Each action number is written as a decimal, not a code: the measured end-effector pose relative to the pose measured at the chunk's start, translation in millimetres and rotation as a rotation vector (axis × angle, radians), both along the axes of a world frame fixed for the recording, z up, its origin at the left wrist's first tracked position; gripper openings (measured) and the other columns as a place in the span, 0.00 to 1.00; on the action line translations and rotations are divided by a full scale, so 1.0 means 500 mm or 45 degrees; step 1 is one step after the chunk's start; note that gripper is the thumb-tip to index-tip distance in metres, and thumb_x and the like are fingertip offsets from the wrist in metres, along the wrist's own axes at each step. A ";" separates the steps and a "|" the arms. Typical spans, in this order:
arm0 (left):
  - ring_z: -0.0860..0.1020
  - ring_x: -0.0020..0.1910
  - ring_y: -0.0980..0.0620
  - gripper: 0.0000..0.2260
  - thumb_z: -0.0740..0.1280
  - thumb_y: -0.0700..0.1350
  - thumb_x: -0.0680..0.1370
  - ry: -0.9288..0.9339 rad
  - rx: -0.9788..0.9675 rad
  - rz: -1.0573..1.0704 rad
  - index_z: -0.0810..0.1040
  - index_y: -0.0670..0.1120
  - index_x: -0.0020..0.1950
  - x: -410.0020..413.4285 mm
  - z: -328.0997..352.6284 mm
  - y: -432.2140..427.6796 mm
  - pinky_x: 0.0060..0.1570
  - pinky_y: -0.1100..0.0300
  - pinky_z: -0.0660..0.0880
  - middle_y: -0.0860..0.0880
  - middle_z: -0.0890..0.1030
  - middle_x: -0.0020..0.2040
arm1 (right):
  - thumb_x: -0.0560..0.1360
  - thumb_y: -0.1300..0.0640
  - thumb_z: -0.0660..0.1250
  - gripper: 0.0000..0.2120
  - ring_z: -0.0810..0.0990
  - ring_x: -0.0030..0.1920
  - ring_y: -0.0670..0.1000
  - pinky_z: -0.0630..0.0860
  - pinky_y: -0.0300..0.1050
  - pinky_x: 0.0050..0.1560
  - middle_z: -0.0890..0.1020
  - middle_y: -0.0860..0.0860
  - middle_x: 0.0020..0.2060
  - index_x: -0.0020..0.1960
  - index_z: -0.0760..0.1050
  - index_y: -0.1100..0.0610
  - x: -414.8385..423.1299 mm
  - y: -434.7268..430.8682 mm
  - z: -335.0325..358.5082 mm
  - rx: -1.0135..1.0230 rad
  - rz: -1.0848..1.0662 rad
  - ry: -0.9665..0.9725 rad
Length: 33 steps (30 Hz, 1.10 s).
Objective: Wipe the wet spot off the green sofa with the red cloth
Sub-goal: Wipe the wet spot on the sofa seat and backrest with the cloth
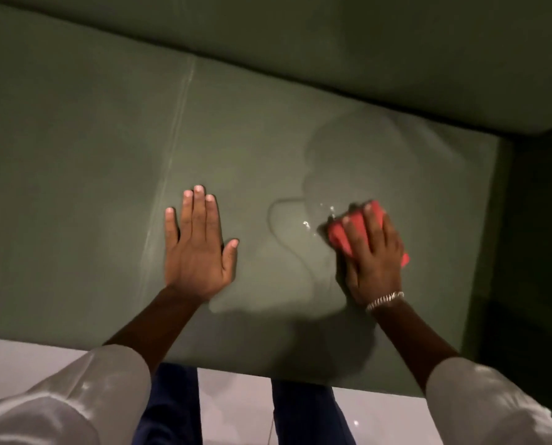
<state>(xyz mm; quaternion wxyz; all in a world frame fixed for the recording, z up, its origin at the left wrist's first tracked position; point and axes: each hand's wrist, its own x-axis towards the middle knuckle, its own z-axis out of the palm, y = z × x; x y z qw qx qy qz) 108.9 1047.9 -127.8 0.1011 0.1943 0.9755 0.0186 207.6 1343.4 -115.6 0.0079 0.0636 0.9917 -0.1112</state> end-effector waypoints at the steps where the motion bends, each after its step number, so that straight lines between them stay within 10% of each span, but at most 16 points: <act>1: 0.47 0.81 0.40 0.35 0.48 0.59 0.79 0.006 -0.002 -0.003 0.48 0.38 0.80 -0.002 -0.002 0.006 0.78 0.38 0.47 0.38 0.51 0.81 | 0.76 0.49 0.59 0.27 0.62 0.75 0.68 0.66 0.64 0.69 0.65 0.62 0.76 0.75 0.64 0.51 -0.029 0.012 0.000 -0.065 -0.077 0.036; 5: 0.48 0.81 0.39 0.35 0.47 0.58 0.79 0.038 -0.015 0.001 0.49 0.38 0.79 -0.007 -0.001 0.007 0.78 0.39 0.45 0.37 0.51 0.81 | 0.80 0.44 0.55 0.25 0.63 0.76 0.64 0.66 0.63 0.71 0.67 0.59 0.76 0.75 0.64 0.50 -0.134 -0.046 -0.002 -0.248 -0.251 0.124; 11: 0.48 0.81 0.40 0.34 0.49 0.56 0.78 0.033 0.021 -0.045 0.49 0.38 0.79 -0.012 0.004 -0.003 0.79 0.40 0.46 0.37 0.51 0.81 | 0.79 0.36 0.54 0.25 0.57 0.79 0.62 0.62 0.68 0.72 0.64 0.52 0.78 0.75 0.63 0.39 0.007 -0.121 -0.005 0.061 0.285 -0.019; 18: 0.49 0.81 0.42 0.34 0.50 0.56 0.79 0.123 0.054 -0.248 0.49 0.39 0.80 -0.117 -0.013 -0.025 0.79 0.41 0.49 0.38 0.52 0.81 | 0.78 0.36 0.54 0.27 0.56 0.77 0.68 0.60 0.69 0.72 0.59 0.55 0.79 0.75 0.59 0.39 -0.164 -0.093 -0.010 0.044 -0.329 -0.051; 24: 0.50 0.81 0.41 0.33 0.50 0.55 0.79 0.127 0.061 -0.260 0.50 0.39 0.80 -0.161 -0.006 -0.023 0.79 0.42 0.50 0.38 0.53 0.81 | 0.80 0.40 0.55 0.21 0.61 0.76 0.67 0.62 0.70 0.72 0.66 0.54 0.77 0.72 0.68 0.41 0.048 -0.202 -0.004 0.079 0.449 -0.023; 30: 0.48 0.81 0.41 0.34 0.48 0.56 0.79 0.130 0.035 -0.271 0.47 0.39 0.80 -0.157 -0.017 -0.018 0.79 0.42 0.48 0.37 0.51 0.81 | 0.79 0.39 0.52 0.25 0.57 0.77 0.67 0.60 0.67 0.72 0.61 0.56 0.79 0.75 0.62 0.42 -0.060 -0.102 0.002 0.099 -0.561 -0.108; 33: 0.47 0.81 0.40 0.34 0.49 0.56 0.79 0.087 0.048 -0.263 0.47 0.39 0.80 -0.155 -0.008 -0.018 0.79 0.41 0.48 0.37 0.50 0.81 | 0.79 0.40 0.54 0.27 0.57 0.77 0.68 0.59 0.68 0.74 0.60 0.58 0.79 0.76 0.61 0.44 -0.103 -0.197 -0.006 0.057 -0.261 -0.033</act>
